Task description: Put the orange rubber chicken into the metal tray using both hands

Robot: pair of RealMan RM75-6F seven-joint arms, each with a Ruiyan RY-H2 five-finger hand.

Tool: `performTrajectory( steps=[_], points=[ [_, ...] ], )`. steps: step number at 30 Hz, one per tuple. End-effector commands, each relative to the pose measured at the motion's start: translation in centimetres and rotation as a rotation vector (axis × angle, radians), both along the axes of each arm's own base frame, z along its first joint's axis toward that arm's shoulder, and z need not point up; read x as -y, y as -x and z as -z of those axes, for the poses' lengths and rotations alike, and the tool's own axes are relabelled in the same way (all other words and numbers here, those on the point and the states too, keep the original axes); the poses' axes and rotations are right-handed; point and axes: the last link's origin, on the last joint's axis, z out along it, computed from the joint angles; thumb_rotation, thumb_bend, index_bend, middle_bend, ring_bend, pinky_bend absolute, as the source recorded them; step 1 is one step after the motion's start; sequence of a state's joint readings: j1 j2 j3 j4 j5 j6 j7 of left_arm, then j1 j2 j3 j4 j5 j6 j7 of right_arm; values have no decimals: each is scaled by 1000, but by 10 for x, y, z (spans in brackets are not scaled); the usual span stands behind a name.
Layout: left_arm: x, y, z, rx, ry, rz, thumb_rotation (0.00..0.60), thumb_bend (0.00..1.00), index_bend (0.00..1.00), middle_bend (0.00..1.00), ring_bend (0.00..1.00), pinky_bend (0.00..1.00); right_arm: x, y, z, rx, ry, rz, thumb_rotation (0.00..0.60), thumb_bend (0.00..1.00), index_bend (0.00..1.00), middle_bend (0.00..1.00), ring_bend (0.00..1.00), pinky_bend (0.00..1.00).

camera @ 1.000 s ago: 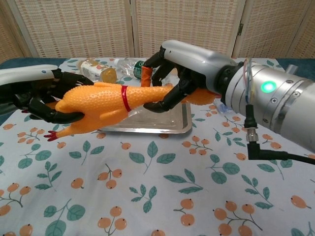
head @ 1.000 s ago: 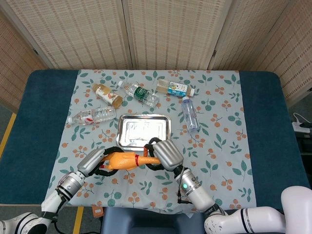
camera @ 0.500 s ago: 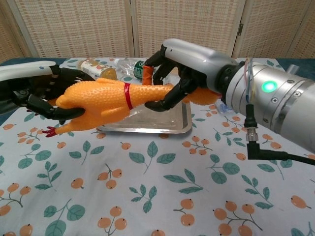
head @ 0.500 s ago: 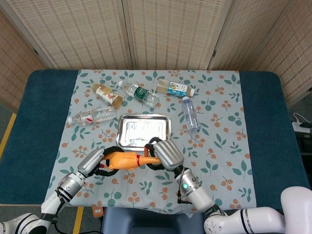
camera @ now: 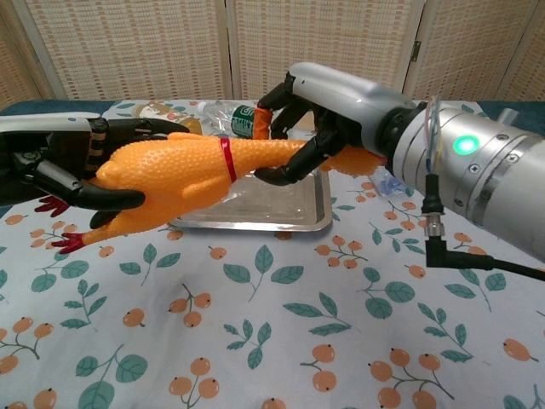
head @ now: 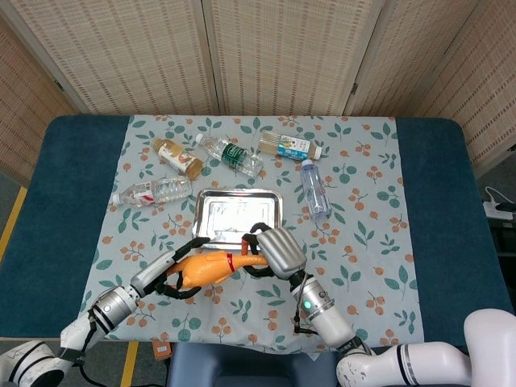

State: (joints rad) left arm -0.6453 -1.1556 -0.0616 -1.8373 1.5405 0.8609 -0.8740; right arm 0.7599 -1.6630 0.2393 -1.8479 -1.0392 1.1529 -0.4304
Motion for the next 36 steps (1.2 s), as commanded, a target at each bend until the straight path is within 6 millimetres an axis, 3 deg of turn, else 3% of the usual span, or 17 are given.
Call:
performTrajectory(
  steps=[1,9,15,21,24,36],
  points=[
    [-3,7,-9,22,47,16,600,320,0,0,0,16,2,4,1,-3,5,15,600,279,936,689,803,1000],
    [-10,25,-23,28,21,28,600,319,0,0,0,11,14,16,-2,36,3,78,600,278,936,689,803,1000],
    [-32,46,-32,-132,-258,66,600,313,0,0,0,10,28,15,-6,68,29,93,600,278,936,689,804,1000],
    [-56,67,-52,-326,-568,63,600,320,0,0,0,9,42,24,4,36,42,113,600,279,936,689,803,1000],
    [-65,78,-71,-354,-664,28,600,322,0,0,0,9,51,28,12,28,54,131,600,278,936,689,803,1000],
    [-54,74,-61,-301,-594,35,600,327,0,0,0,9,74,33,67,15,67,160,600,278,936,689,803,1000]
  ],
)
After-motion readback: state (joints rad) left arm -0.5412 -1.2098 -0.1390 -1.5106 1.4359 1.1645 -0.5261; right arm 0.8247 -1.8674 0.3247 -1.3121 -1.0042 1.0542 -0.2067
